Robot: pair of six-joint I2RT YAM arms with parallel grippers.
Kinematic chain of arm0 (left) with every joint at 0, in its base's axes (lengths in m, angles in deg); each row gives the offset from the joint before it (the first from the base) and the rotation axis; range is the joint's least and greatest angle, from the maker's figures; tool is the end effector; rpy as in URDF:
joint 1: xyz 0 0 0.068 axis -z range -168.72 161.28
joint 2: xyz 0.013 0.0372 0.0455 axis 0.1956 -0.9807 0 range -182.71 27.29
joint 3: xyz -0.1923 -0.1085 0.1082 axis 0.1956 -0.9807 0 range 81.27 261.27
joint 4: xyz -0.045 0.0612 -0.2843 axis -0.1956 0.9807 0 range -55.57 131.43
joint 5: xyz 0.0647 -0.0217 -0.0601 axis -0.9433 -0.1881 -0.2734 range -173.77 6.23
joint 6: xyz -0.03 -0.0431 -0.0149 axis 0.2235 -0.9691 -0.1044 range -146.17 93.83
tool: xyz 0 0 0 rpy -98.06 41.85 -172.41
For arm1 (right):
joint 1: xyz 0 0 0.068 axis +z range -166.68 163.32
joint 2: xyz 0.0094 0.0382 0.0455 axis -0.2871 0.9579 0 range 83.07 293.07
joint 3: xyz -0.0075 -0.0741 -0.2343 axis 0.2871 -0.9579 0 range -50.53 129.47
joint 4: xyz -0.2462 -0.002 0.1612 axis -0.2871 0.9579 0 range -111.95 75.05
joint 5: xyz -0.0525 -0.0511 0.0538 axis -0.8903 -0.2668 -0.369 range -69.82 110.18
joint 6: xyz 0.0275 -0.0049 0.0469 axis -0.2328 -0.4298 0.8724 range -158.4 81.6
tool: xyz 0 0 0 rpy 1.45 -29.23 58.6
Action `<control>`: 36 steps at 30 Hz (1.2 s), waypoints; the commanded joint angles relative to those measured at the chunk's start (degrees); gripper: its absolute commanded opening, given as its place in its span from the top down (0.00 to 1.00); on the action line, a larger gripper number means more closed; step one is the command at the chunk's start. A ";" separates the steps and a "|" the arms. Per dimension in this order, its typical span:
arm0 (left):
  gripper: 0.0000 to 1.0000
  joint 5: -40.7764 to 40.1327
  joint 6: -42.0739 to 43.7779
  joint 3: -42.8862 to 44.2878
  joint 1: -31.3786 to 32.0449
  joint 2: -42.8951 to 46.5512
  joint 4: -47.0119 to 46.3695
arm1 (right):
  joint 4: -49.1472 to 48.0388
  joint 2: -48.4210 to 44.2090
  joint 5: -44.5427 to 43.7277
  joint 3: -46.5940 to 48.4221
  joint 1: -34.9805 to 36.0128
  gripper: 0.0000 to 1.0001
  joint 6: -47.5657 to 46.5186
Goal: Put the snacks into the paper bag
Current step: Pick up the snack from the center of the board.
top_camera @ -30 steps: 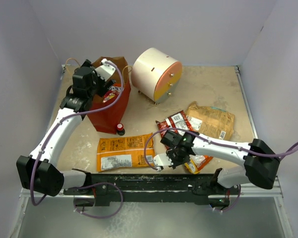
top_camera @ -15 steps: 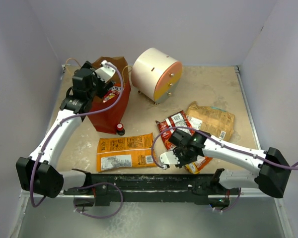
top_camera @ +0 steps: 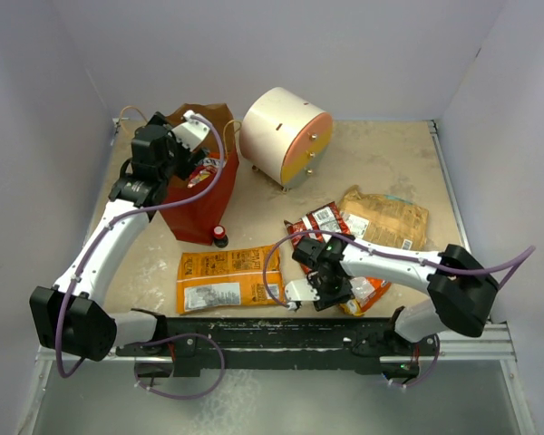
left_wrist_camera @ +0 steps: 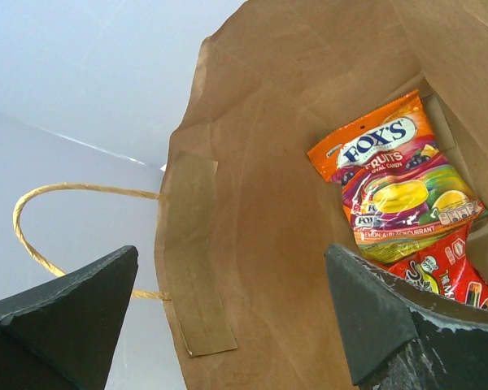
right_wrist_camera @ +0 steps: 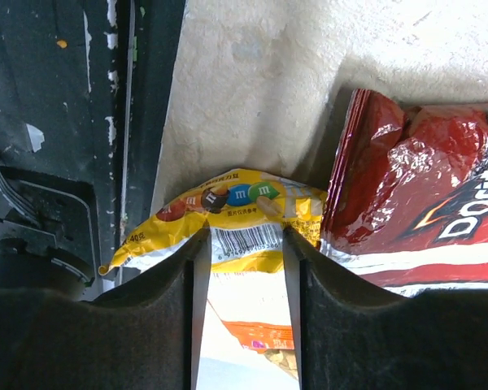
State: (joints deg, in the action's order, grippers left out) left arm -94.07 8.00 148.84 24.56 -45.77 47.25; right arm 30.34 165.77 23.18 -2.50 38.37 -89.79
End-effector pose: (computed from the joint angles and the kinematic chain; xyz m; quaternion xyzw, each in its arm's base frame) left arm 0.3323 -0.0717 0.3377 0.2768 0.7602 0.1773 0.5603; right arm 0.1474 0.2143 0.1275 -0.8008 0.5977 0.0270 0.0257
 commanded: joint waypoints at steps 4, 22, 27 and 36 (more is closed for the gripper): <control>0.01 1.00 -0.33 0.13 -0.45 1.79 -2.74 | -6.03 2.29 -0.28 1.38 -0.21 0.49 3.63; 0.01 1.72 -0.32 -0.86 -0.45 3.36 -2.71 | -18.58 2.14 -9.91 0.44 -1.99 0.47 8.19; 0.01 1.84 -0.32 -0.92 -0.45 3.49 -2.71 | -8.01 -0.66 1.01 4.36 -6.33 0.42 6.06; 0.01 2.19 -0.51 -1.17 -0.45 3.44 -2.64 | -6.85 2.49 4.15 3.07 -7.36 0.33 6.76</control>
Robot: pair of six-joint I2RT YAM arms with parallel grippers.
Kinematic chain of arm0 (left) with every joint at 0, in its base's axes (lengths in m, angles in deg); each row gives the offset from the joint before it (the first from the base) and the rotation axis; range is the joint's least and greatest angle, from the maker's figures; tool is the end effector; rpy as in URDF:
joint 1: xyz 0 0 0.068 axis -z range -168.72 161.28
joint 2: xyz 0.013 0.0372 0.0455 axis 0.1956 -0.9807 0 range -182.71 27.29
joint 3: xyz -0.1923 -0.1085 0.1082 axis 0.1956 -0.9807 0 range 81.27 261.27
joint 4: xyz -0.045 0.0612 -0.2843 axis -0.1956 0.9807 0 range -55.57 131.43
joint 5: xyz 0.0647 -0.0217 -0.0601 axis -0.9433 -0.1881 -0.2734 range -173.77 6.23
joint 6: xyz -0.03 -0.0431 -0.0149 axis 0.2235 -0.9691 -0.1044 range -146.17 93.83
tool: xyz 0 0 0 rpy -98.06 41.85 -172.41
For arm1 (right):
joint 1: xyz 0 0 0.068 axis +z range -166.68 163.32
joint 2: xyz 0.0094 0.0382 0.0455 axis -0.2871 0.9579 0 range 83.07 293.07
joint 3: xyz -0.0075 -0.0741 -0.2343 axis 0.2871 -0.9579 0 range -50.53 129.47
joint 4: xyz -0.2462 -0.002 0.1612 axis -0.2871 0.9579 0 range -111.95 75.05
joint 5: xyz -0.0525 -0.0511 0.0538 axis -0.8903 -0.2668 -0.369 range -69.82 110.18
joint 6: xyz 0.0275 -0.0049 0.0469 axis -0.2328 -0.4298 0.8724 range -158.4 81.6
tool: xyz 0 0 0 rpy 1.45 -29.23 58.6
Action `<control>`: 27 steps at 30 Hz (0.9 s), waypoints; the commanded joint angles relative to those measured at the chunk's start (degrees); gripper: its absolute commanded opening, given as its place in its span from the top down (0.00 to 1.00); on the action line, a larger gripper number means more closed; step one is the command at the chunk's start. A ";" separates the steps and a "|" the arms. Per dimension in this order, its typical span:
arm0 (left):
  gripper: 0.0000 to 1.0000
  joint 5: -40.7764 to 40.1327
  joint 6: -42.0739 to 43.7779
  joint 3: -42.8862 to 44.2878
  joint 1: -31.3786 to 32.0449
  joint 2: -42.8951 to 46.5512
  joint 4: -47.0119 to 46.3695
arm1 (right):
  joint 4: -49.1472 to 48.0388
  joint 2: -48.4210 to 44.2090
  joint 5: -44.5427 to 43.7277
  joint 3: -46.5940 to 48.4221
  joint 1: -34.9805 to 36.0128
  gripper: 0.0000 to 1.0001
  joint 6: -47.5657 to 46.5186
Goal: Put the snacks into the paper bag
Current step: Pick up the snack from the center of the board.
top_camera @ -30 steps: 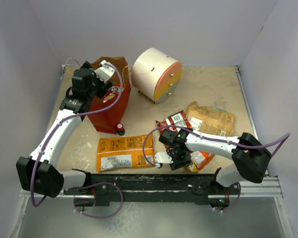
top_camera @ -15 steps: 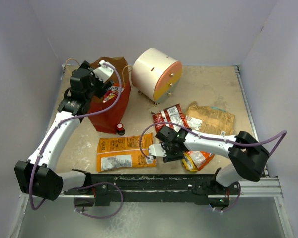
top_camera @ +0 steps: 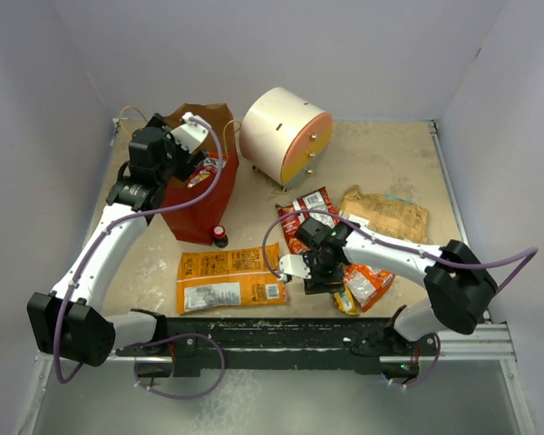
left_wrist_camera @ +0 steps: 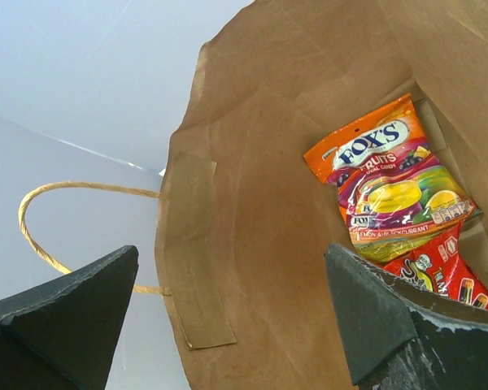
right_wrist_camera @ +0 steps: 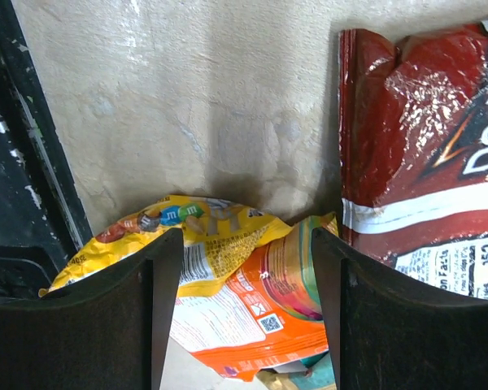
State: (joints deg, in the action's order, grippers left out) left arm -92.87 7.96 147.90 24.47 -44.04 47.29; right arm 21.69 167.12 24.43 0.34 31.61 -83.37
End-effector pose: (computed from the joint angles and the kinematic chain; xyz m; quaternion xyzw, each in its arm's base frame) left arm 0.3257 -0.0703 0.3408 0.2799 0.7554 0.1700 0.5676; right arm 0.1894 0.2166 0.1378 -0.7246 0.6785 0.0402 0.1136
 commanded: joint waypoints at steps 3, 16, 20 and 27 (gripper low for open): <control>0.01 0.95 -0.41 -0.16 -0.36 1.84 -2.57 | 0.61 2.41 2.89 0.70 -0.83 0.34 1.94; 0.01 1.62 -0.64 0.11 -0.36 2.39 -2.20 | -3.69 4.89 -0.31 -0.07 -2.18 0.57 7.43; 0.01 1.92 -0.85 1.13 -0.36 2.79 -1.27 | -3.73 3.53 1.17 0.06 -2.81 0.75 7.74; 0.01 4.88 -0.98 4.56 -0.29 2.97 2.19 | -2.11 0.43 5.60 2.42 -4.35 1.00 8.05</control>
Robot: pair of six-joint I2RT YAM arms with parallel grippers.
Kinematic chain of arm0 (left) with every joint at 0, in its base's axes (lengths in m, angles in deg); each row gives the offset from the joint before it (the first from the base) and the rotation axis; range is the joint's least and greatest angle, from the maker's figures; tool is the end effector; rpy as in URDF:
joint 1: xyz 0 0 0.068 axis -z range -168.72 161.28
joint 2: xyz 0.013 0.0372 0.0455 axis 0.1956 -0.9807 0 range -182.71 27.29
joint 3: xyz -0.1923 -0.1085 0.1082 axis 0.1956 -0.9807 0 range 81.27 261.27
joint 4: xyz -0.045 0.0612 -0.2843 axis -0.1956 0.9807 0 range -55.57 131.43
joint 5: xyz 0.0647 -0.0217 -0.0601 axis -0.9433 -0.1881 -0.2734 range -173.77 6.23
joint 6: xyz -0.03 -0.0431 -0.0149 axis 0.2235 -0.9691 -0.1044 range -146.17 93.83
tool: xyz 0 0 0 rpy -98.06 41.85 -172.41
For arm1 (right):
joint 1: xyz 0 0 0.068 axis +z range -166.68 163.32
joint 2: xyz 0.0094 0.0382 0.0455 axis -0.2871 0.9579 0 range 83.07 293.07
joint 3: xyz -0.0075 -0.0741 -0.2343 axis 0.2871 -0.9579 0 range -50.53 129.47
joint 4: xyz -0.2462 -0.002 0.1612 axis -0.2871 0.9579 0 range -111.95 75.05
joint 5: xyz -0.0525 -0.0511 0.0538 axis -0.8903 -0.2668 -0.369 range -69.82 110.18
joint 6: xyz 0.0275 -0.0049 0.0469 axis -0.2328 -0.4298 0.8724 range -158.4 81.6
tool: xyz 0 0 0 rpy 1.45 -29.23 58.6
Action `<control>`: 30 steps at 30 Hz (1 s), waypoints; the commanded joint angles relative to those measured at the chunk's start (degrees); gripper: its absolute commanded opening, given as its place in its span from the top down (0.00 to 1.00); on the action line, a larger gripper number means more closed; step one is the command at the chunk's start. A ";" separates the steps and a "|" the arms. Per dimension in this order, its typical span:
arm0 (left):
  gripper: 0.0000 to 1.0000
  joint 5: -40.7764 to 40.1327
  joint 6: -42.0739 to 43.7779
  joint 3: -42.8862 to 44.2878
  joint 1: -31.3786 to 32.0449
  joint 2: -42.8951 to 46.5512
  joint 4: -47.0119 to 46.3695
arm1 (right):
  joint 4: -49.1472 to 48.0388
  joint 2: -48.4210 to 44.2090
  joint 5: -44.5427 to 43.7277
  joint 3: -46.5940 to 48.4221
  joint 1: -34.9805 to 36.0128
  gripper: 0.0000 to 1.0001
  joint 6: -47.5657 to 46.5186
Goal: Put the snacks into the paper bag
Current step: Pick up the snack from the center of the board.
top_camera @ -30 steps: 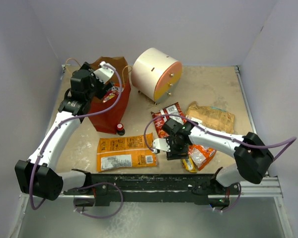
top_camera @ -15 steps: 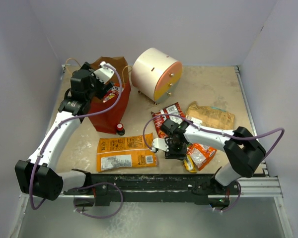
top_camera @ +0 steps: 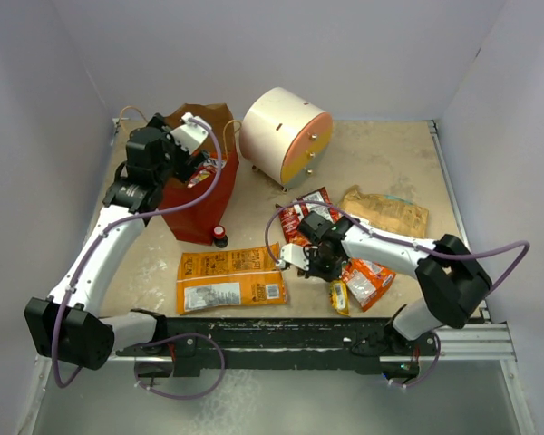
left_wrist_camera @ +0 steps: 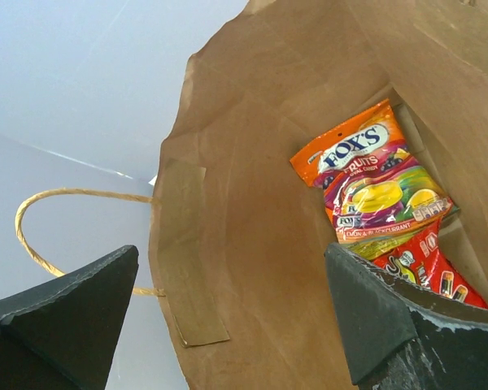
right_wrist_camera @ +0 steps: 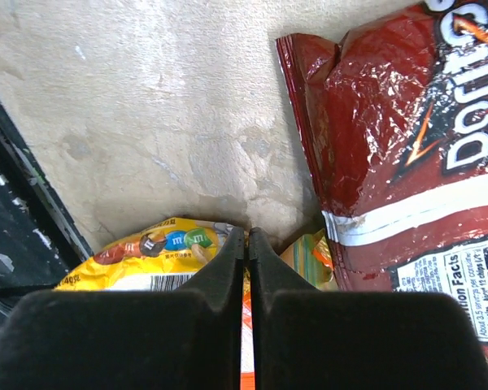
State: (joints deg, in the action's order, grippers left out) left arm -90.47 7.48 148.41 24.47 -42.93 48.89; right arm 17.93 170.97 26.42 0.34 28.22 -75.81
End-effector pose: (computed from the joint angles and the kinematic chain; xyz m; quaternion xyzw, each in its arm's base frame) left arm 0.3202 -0.0706 0.3473 0.2884 0.7527 0.1512 0.5722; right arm 0.2067 0.2117 0.1213 -0.6576 0.7428 0.0614 0.1101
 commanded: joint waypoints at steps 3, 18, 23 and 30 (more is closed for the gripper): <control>0.01 3.03 0.22 5.26 -0.28 1.80 1.54 | 2.59 -4.61 5.05 3.63 -1.81 1.00 0.06; 0.06 27.59 -7.64 12.45 0.59 3.17 11.80 | -2.19 -12.93 16.89 17.67 -8.18 1.00 1.09; 0.08 38.94 -10.51 14.23 2.35 2.67 14.83 | -8.13 -14.22 17.84 24.39 -8.83 1.00 4.22; 0.09 49.97 -19.86 16.75 6.41 -0.68 13.35 | -16.72 -14.73 13.12 32.92 -8.87 1.00 11.68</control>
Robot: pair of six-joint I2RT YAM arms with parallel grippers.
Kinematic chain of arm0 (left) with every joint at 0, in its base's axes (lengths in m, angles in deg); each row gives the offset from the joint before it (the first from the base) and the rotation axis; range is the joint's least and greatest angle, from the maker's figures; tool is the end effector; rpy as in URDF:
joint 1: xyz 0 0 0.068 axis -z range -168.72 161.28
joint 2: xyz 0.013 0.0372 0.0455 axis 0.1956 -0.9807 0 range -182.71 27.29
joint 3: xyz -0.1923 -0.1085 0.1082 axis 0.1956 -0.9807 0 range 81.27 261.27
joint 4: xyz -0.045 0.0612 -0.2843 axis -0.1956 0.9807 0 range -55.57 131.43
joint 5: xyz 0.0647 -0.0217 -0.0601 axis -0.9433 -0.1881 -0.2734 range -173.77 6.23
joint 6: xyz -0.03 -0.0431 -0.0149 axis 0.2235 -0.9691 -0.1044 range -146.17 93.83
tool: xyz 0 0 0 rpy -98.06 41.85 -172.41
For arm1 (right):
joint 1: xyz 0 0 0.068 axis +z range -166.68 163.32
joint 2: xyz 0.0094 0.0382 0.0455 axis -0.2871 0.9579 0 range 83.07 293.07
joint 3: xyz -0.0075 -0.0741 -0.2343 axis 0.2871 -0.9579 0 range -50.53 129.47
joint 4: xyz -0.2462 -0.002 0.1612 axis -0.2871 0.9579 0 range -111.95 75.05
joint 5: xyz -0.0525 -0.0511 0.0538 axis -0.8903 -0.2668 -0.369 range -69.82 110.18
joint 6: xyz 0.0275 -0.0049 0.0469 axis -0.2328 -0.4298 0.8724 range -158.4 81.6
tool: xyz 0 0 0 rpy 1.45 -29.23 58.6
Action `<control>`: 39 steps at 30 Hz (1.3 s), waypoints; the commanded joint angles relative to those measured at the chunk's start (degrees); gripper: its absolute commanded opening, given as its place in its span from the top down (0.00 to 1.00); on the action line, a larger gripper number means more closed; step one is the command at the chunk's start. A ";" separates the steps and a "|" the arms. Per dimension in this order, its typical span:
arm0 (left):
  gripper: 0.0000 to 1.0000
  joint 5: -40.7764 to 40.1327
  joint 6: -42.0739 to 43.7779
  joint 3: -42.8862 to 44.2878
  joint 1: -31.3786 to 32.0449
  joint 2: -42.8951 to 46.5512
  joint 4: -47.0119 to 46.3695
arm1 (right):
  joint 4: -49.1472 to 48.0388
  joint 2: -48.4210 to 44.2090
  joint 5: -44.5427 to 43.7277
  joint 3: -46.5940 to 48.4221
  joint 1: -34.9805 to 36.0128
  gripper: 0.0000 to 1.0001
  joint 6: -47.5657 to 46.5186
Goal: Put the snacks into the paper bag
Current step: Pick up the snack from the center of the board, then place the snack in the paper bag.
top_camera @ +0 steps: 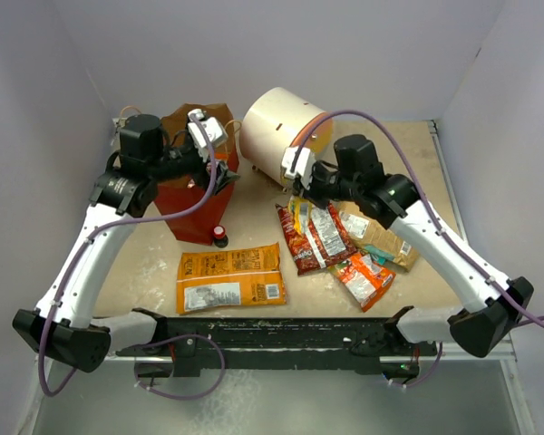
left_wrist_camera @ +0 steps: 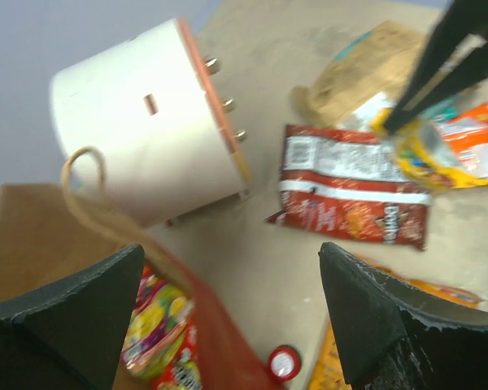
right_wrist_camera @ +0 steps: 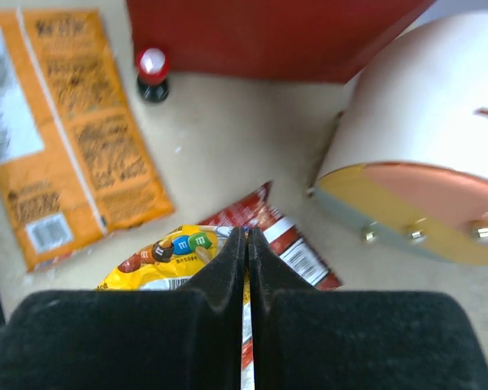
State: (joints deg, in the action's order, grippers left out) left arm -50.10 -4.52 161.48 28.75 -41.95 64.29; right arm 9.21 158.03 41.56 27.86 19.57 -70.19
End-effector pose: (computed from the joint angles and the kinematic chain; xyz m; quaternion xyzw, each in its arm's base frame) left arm 0.2785 -0.1089 0.4126 0.4194 0.6774 -0.2151 0.5648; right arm 0.2583 0.2059 0.3679 -0.5501 0.6434 0.1784 0.5016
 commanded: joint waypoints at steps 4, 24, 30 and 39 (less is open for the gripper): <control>0.08 11.87 -17.80 6.00 5.33 -5.35 -5.82 | -12.66 -1.73 -6.73 8.34 -0.21 1.00 11.15; 0.18 22.90 -43.63 8.68 12.59 -22.01 -28.59 | -16.16 -0.89 -13.06 11.61 -0.21 1.00 18.22; 0.34 23.06 -44.89 8.42 13.11 -22.63 -29.70 | -17.39 -1.37 -14.43 9.79 -0.27 1.00 17.69; 0.67 23.53 -45.03 7.34 13.11 -21.59 -29.89 | -17.85 -2.24 -13.77 8.62 -0.69 1.00 17.33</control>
State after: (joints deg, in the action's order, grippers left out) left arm -28.48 -48.63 168.06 41.67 -65.01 38.00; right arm -5.63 157.77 28.43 36.80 19.52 -53.10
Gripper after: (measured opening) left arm 0.387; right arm 0.007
